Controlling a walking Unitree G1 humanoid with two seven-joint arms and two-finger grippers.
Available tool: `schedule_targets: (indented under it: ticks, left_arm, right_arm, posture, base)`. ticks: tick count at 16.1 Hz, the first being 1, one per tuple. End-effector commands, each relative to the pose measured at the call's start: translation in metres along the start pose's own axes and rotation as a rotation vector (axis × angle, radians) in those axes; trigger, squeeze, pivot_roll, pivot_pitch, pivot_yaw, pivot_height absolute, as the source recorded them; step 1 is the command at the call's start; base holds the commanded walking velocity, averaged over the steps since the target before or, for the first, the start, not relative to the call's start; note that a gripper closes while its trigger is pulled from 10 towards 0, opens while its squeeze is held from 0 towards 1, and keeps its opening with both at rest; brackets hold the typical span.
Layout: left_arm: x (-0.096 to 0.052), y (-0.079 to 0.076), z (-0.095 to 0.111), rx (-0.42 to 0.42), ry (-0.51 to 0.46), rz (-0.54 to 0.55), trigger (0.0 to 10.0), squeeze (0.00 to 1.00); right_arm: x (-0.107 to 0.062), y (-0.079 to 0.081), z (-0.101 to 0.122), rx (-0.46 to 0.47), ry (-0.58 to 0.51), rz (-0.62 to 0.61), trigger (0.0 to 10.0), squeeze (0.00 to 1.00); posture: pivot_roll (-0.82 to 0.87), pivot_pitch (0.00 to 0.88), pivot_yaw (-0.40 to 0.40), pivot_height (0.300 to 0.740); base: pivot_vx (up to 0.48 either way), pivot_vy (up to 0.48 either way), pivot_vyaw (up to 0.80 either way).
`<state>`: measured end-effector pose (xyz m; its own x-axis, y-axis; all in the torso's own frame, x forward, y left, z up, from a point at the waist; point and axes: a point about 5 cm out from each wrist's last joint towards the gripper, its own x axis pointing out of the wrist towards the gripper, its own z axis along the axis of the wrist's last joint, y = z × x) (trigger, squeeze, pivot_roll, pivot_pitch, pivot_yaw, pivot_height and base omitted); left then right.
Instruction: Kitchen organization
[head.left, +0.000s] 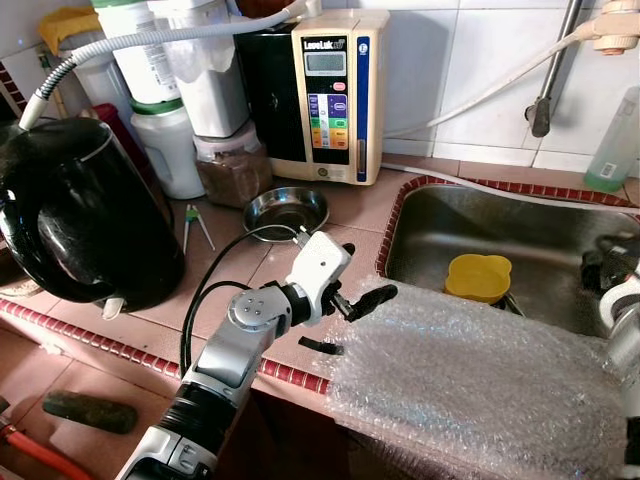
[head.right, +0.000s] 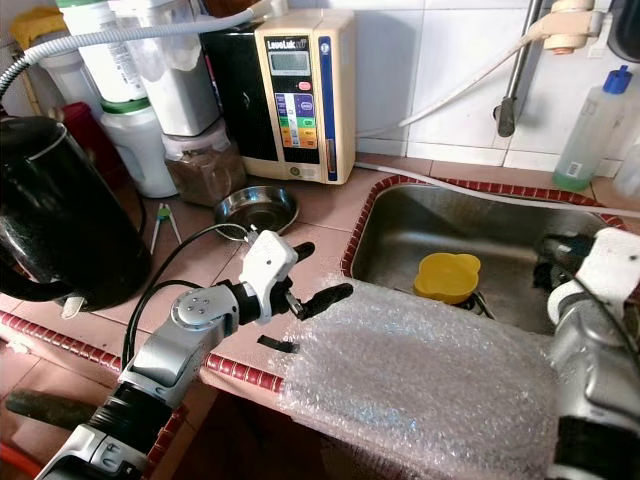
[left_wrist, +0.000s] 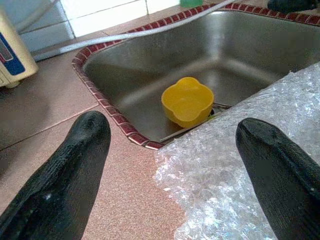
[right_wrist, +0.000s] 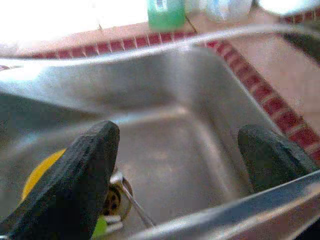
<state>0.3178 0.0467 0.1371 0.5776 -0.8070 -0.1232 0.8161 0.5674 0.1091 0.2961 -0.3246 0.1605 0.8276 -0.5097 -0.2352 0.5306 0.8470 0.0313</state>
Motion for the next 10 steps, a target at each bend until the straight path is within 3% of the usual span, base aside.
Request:
schedule_targets:
  ticks: [1, 2, 6, 7, 8, 10]
  left_arm:
    - [-0.0018, 0.0021, -0.0024, 0.011, 0.016, 0.011, 10.0, 1.00]
    - [-0.0017, 0.0018, -0.0023, 0.011, 0.016, 0.012, 10.0, 1.00]
    - [-0.0012, 0.0027, -0.0017, 0.014, 0.017, 0.014, 10.0, 1.00]
    - [-0.0014, 0.0026, -0.0022, 0.013, 0.019, 0.014, 10.0, 1.00]
    - [-0.0014, 0.0024, -0.0023, 0.013, 0.019, 0.013, 10.0, 1.00]
    - [-0.0014, 0.0017, -0.0032, 0.013, 0.022, 0.013, 10.0, 1.00]
  right_arm:
    - [0.0027, -0.0065, -0.0026, 0.012, 0.052, -0.055, 10.0, 1.00]
    - [0.0033, -0.0036, -0.0021, 0.070, 0.065, -0.034, 10.0, 1.00]
    - [0.0048, -0.0009, 0.0003, 0.106, 0.095, -0.023, 10.0, 1.00]
    - [0.0052, -0.0017, -0.0011, 0.236, 0.157, -0.029, 10.0, 1.00]
    - [0.0052, -0.0015, -0.0009, 0.276, 0.162, -0.030, 10.0, 1.00]
    - [0.0049, -0.0016, -0.0004, 0.267, 0.163, -0.023, 10.0, 1.00]
  posture:
    - [-0.02, 0.000, 0.120, 0.740]
    - [-0.02, 0.000, 0.122, 0.740]
    - [-0.02, 0.000, 0.124, 0.740]
    - [-0.02, 0.000, 0.126, 0.740]
    - [-0.02, 0.000, 0.126, 0.740]
    - [-0.02, 0.000, 0.125, 0.740]
  base:
    - [0.000, 0.000, 0.00]
    - [0.000, 0.000, 0.00]
    - [0.000, 0.000, 0.00]
    - [0.000, 0.000, 0.00]
    - [0.000, 0.000, 0.00]
    - [0.000, 0.000, 0.00]
